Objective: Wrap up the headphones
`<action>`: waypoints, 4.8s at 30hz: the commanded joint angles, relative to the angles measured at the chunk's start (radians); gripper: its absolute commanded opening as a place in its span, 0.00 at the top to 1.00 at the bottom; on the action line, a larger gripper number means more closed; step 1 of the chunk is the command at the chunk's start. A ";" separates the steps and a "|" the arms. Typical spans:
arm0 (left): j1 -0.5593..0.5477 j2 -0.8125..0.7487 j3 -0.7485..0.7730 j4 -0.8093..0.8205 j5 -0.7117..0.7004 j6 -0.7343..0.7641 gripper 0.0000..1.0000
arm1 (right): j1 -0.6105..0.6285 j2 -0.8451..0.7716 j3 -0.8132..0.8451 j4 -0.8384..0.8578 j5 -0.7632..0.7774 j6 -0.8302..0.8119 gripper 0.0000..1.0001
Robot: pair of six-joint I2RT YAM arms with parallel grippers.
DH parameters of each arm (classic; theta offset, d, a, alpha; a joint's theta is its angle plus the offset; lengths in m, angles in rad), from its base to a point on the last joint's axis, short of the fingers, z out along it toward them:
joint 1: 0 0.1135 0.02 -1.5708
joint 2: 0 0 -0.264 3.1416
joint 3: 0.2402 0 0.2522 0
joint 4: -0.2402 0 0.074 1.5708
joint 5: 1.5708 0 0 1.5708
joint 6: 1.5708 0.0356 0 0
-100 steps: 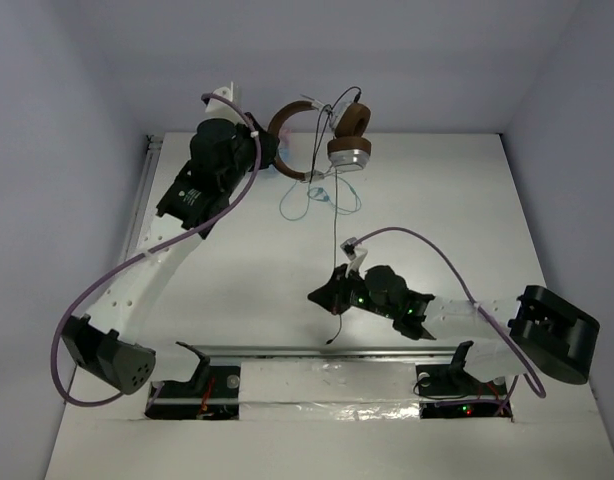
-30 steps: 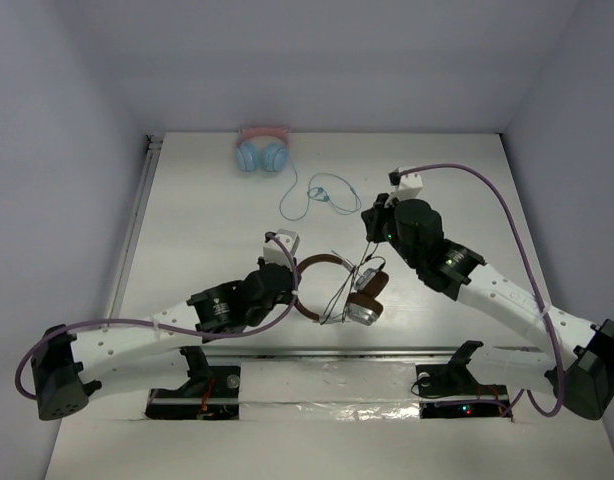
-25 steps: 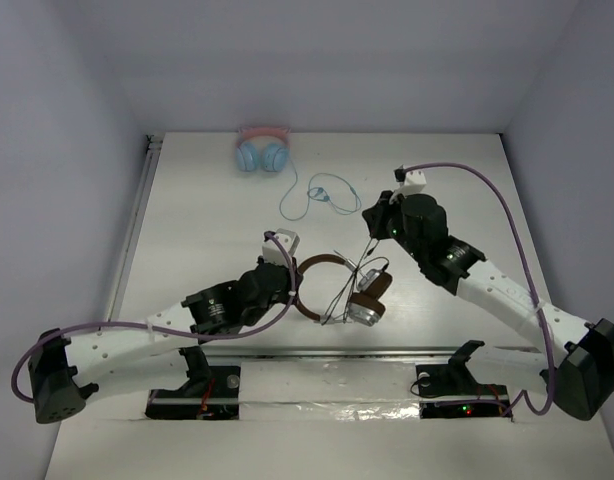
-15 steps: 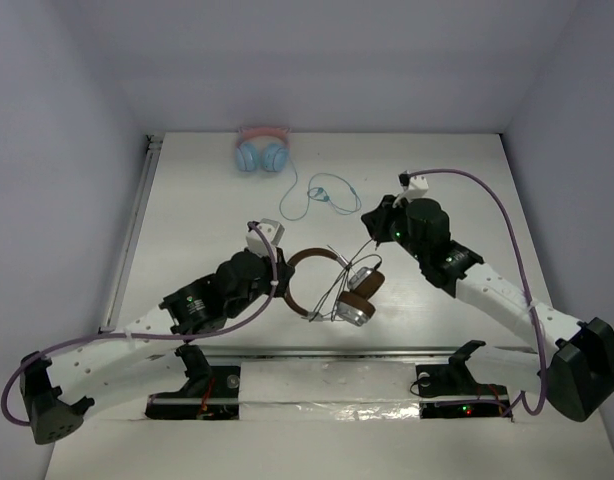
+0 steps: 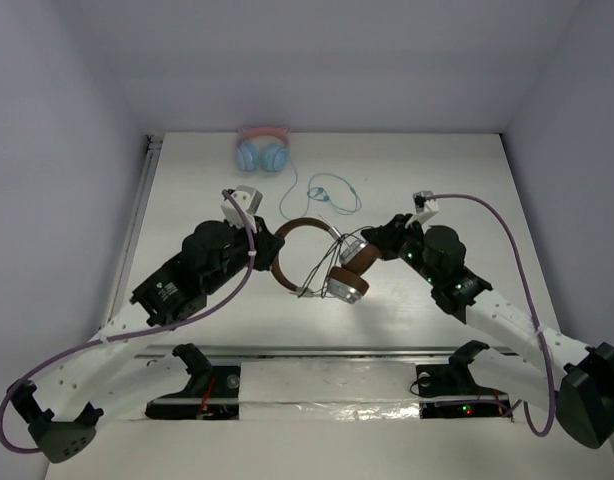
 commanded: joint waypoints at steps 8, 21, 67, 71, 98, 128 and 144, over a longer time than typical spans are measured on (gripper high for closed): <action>0.082 0.099 0.171 0.165 0.100 -0.101 1.00 | -0.011 -0.068 -0.179 0.292 -0.193 0.131 0.82; 0.221 0.187 0.076 0.402 0.163 -0.252 1.00 | -0.011 -0.228 -0.282 0.351 -0.255 0.278 0.57; 0.221 0.181 0.367 0.108 0.217 -0.085 1.00 | -0.011 0.083 0.101 0.218 -0.595 -0.156 0.36; 0.221 0.169 0.358 0.114 0.215 -0.088 1.00 | -0.011 0.148 0.092 0.291 -0.606 -0.111 0.69; 0.221 0.314 0.194 0.450 -0.072 -0.219 1.00 | 0.086 0.070 -0.136 0.596 -0.543 0.316 1.00; -0.034 0.425 -0.143 0.737 -0.566 -0.187 1.00 | 0.115 0.384 -0.126 1.134 -0.161 0.677 1.00; -0.115 0.512 -0.039 0.625 -0.695 -0.133 1.00 | 0.233 0.447 -0.051 0.871 0.279 0.466 1.00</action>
